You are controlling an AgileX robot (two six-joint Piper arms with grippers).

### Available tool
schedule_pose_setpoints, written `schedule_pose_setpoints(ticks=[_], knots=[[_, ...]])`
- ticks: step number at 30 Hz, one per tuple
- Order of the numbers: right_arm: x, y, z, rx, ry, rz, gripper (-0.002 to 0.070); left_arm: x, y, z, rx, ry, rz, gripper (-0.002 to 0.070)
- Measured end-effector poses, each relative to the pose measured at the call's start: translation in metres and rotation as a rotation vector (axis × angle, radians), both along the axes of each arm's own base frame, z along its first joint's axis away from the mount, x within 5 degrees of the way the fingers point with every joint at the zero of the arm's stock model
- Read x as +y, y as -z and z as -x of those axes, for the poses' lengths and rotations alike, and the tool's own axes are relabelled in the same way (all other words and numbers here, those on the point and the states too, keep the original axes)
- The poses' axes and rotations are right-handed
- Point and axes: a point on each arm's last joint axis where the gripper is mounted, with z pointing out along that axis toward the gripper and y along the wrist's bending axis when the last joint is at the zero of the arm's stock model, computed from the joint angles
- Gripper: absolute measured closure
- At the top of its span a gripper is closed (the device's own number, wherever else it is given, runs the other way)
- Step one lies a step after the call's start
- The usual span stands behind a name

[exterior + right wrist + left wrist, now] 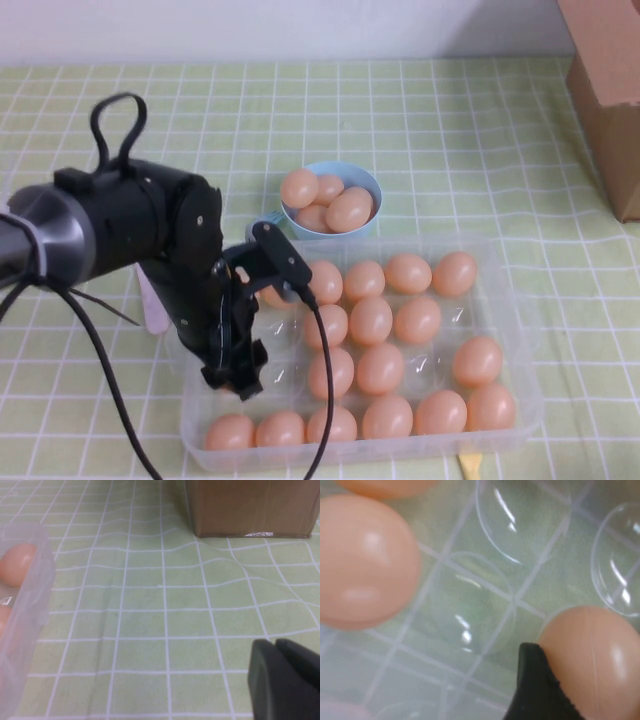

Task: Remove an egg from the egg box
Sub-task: Pick up the egg from the plastic box, then place the egg in the bowl

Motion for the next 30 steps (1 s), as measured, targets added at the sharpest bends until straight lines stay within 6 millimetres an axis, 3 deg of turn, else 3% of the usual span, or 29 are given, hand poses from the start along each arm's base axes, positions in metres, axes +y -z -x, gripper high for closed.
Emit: schedule_pose_setpoints(ticks=[7, 9, 12, 15, 18, 24, 30], knots=[[0.000, 0.000, 0.000, 0.000, 0.000, 0.000, 0.0694, -0.010, -0.063, -0.006, -0.141, -0.099, 0.083, 0.0323], [0.000, 0.000, 0.000, 0.000, 0.000, 0.000, 0.0694, -0.014, -0.085, -0.014, -0.207, -0.160, 0.132, 0.0323], [0.000, 0.000, 0.000, 0.000, 0.000, 0.000, 0.0694, -0.022, -0.104, -0.029, -0.297, -0.218, 0.205, 0.0323], [0.000, 0.000, 0.000, 0.000, 0.000, 0.000, 0.0694, -0.036, -0.108, -0.049, -0.369, -0.251, 0.277, 0.0323], [0.000, 0.000, 0.000, 0.000, 0.000, 0.000, 0.0694, -0.049, -0.100, -0.069, -0.399, -0.264, 0.314, 0.0323], [0.000, 0.000, 0.000, 0.000, 0.000, 0.000, 0.0694, -0.079, -0.069, -0.111, -0.403, -0.278, 0.351, 0.0323], [0.000, 0.000, 0.000, 0.000, 0.000, 0.000, 0.0694, -0.092, -0.051, -0.138, -0.414, -0.294, 0.375, 0.0323]])
